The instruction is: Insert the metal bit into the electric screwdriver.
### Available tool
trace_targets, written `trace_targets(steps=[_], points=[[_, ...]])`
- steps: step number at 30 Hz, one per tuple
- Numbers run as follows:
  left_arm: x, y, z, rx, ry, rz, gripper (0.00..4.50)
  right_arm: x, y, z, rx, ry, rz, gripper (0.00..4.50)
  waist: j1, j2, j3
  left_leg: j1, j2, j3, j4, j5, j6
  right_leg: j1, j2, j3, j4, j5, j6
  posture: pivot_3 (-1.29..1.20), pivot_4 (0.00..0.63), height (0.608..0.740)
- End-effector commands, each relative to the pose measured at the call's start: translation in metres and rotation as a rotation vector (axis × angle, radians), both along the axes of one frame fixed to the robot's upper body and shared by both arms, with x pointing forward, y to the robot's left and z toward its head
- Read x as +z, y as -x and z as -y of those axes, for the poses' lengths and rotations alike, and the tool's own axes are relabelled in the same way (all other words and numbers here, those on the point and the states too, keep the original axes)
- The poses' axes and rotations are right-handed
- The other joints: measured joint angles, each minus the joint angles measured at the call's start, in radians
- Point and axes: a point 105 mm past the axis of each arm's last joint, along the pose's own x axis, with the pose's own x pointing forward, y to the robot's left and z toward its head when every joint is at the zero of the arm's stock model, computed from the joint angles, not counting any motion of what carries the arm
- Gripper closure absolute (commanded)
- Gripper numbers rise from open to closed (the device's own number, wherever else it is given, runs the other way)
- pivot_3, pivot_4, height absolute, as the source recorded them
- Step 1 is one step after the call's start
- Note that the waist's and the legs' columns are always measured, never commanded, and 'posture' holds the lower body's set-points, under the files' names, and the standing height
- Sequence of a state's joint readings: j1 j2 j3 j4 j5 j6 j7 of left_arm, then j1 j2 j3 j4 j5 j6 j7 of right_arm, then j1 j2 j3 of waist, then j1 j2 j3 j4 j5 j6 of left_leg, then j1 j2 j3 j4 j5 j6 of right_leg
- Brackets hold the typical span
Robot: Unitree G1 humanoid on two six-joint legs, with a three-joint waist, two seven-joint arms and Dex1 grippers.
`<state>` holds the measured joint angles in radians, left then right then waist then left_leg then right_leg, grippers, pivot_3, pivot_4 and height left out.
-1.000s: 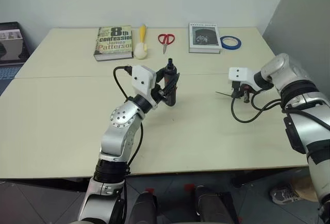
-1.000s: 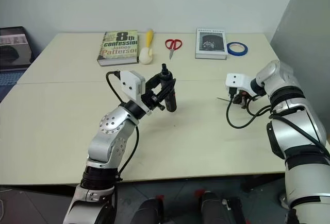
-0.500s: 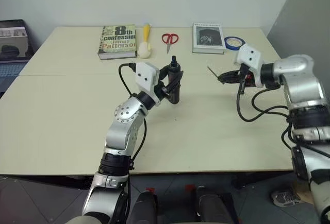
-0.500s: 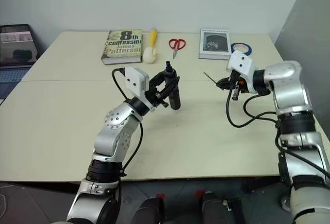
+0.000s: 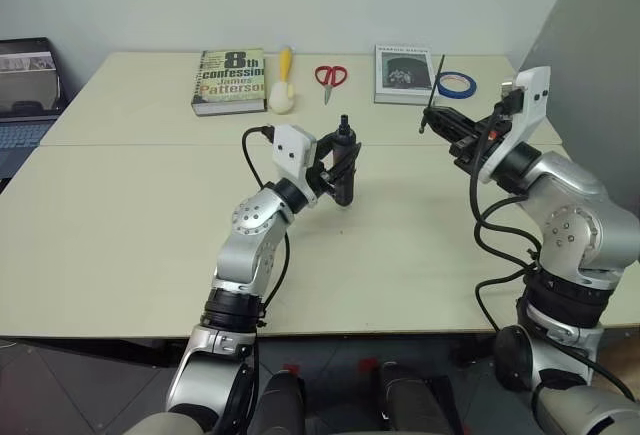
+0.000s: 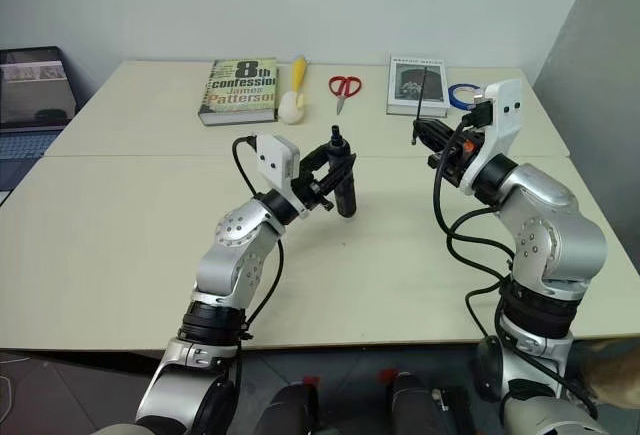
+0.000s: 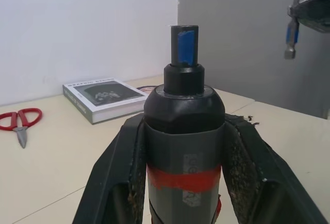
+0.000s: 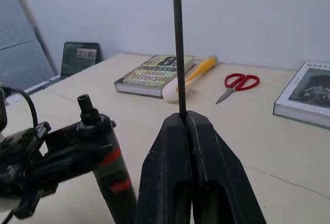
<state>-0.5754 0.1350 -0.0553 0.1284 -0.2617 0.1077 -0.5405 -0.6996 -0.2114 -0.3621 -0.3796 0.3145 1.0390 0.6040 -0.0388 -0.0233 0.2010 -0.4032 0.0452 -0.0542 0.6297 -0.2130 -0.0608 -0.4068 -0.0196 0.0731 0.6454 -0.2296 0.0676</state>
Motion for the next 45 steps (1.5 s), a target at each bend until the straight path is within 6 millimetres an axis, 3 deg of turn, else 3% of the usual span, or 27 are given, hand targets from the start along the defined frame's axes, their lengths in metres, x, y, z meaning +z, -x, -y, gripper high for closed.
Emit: trace_targets(steps=[1, 16, 23, 28, 36, 45], points=[[0.018, 0.005, 0.006, -0.023, 0.003, 0.092, 2.85, 0.02, 0.007, -0.001, -0.026, -0.03, 0.069, 4.5, 0.0, 0.0, 0.0, -0.001, 0.0, 0.0, 0.0, 0.0, 0.0, -0.001, 0.0, 0.0, 0.0, 0.0, 0.0, 0.0, 0.15, 0.74], [-0.01, -0.006, 0.0, 0.102, -0.028, 0.057, 2.85, 0.031, 0.007, -0.026, -0.103, -0.062, 0.127, 4.5, -0.002, 0.0, 0.0, -0.001, 0.0, 0.0, -0.001, 0.0, 0.0, -0.002, 0.0, 0.0, 0.0, -0.001, -0.001, 0.0, 0.15, 0.74], [-0.015, -0.007, 0.002, 0.129, -0.03, 0.047, 2.85, 0.044, 0.011, -0.063, -0.049, -0.07, 0.18, 4.5, -0.012, 0.0, 0.0, 0.0, 0.0, 0.0, -0.001, 0.0, 0.0, -0.002, 0.0, 0.0, 0.0, 0.0, 0.0, 0.0, 0.15, 0.74], [-0.013, -0.007, 0.003, 0.135, -0.029, 0.053, 2.85, 0.041, 0.01, -0.084, -0.023, -0.075, 0.179, 4.5, -0.015, 0.0, 0.0, -0.001, 0.0, 0.0, -0.001, 0.0, 0.0, -0.001, 0.0, 0.0, 0.0, 0.0, 0.0, 0.0, 0.15, 0.74], [-0.013, -0.007, 0.004, 0.141, -0.031, 0.056, 2.85, 0.042, -0.004, -0.089, -0.114, -0.073, 0.17, 4.5, -0.017, 0.0, 0.0, 0.0, 0.0, 0.0, -0.001, 0.0, 0.0, -0.001, 0.0, 0.0, 0.0, 0.0, 0.0, 0.0, 0.15, 0.74], [-0.013, -0.008, 0.003, 0.161, -0.041, 0.06, 2.85, 0.041, 0.002, -0.099, -0.144, -0.039, 0.173, 4.5, -0.017, 0.0, 0.0, -0.001, 0.001, 0.0, -0.001, 0.0, 0.0, -0.002, 0.0, 0.0, 0.0, -0.001, -0.001, 0.0, 0.15, 0.74]])
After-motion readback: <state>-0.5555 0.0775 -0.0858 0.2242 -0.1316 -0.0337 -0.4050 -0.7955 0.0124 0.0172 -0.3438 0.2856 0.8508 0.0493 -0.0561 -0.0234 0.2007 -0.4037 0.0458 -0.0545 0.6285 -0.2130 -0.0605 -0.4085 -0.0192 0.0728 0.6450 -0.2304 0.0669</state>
